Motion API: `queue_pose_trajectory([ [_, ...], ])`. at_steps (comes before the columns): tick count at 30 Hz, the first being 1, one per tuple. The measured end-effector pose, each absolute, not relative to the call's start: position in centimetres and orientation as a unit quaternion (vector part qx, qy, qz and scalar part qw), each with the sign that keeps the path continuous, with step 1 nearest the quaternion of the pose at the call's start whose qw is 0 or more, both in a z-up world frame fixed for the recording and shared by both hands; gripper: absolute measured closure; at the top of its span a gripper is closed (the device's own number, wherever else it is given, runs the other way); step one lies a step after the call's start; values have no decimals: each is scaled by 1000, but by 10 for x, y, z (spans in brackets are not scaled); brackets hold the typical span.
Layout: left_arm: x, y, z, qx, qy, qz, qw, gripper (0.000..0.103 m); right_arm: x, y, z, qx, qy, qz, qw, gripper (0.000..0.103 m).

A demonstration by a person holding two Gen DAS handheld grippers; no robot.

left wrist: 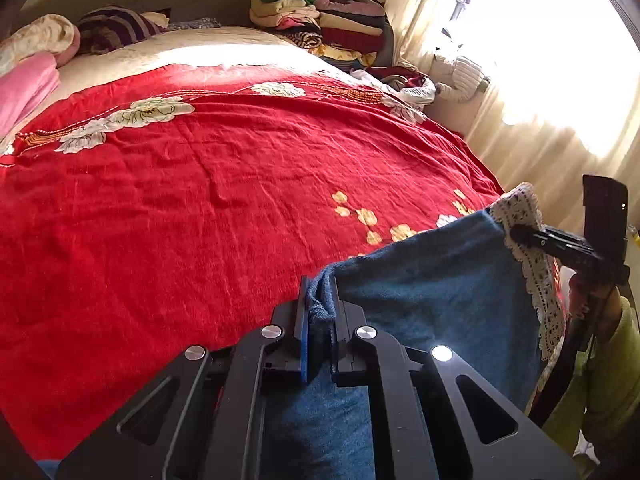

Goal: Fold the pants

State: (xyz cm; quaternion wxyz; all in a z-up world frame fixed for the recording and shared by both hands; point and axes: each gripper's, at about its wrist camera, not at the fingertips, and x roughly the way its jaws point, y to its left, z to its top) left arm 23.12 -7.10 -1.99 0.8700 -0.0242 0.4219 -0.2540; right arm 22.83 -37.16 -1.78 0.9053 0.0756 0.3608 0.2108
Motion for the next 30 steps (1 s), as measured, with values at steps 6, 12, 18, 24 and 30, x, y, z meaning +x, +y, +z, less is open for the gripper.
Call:
queue_pose_trajectory([
  [6, 248, -85, -20, -8, 419, -221, 880, 97, 270, -372, -17, 28, 386, 192, 902, 93],
  [12, 260, -91, -55, 8, 448, -192, 873, 92, 289, -371, -58, 38, 430, 174, 885, 88],
  [18, 256, -83, -53, -3, 434, -177, 883, 64, 279, -386, -53, 57, 407, 140, 901, 62],
  [24, 221, -63, -21, -10, 393, -151, 907, 41, 232, -415, -24, 124, 344, 121, 923, 55],
  [30, 167, -36, -3, -35, 372, -133, 918, 30, 180, -427, -17, 176, 342, 123, 915, 51],
])
